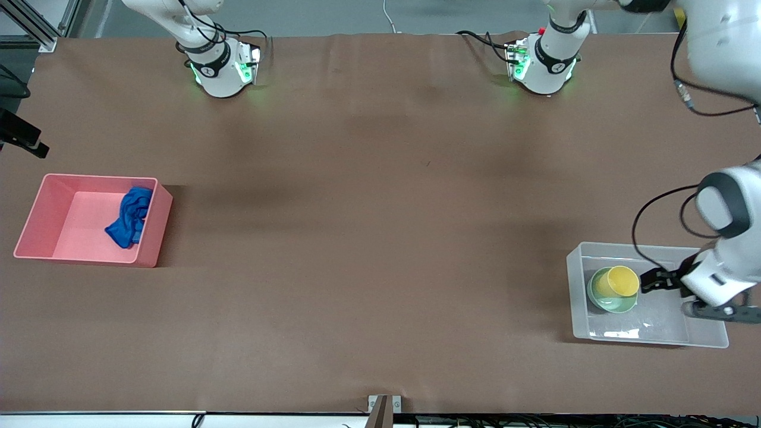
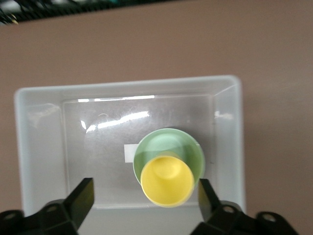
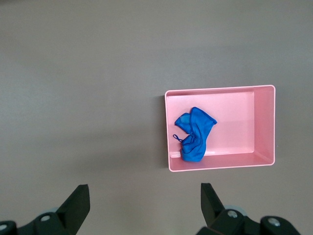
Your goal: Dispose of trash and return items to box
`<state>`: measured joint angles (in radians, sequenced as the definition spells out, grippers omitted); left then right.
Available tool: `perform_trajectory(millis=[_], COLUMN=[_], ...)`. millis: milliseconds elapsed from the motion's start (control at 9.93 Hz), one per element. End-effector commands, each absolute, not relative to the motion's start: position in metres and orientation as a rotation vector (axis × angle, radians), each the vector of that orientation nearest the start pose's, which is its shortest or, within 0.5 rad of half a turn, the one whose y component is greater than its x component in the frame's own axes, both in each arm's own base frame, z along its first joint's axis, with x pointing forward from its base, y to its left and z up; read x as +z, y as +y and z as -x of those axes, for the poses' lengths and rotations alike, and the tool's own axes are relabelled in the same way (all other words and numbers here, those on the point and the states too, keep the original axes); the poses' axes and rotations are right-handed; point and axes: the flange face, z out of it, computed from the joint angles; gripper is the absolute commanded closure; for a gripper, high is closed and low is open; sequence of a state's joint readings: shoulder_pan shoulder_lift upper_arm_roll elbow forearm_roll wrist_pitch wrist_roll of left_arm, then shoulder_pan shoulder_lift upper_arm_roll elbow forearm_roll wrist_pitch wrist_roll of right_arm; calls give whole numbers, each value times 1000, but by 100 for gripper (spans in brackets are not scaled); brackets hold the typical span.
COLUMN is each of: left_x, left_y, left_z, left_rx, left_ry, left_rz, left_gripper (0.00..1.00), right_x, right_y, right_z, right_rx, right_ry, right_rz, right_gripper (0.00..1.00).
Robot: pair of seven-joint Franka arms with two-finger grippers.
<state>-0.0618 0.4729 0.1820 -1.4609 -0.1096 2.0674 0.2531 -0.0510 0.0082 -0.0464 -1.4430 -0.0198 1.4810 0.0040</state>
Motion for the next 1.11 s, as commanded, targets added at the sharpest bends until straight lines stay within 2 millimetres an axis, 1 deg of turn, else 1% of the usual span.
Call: perform_trajectory(millis=[0,101,201,302,403,504,604,705,806,1007], left_x=[503,537,562,583,602,623,644,655,656,657], left_y=[27,13,-6,-22,-31,-34,-36,-37,-38,-39], left_z=[-654,-630,-606,-588,-570,-554,-550,-557,-561,-557], left_rx=[-139,-159,-167,-145,-108,-116,-163,-183,-176,-152], left_ry=[49,-35,-23,-4,20,22,31,34,31,36], left_rz=[3191,3190,3159,3155,3150,3139,3140,3147,3149,3155], left_gripper=[0,0,0,0,0,0,0,0,0,0], right_x=[675,675,675,675,675,675,675,676,676,676], right_y=[-56,-56,-56,-56,-57,-57,-57,-57,-57,-57], right_z=[-545,-545,-545,-545,-545,-545,-545,-545,-545,-545], right_rx=[-55,-55,-55,-55,-55,-55,-55,-57,-58,-57], right_ry=[170,167,167,167,170,170,170,170,170,170], right_rz=[3143,3143,3143,3143,3143,3143,3143,3143,3143,3143], right_gripper=[0,0,0,0,0,0,0,0,0,0])
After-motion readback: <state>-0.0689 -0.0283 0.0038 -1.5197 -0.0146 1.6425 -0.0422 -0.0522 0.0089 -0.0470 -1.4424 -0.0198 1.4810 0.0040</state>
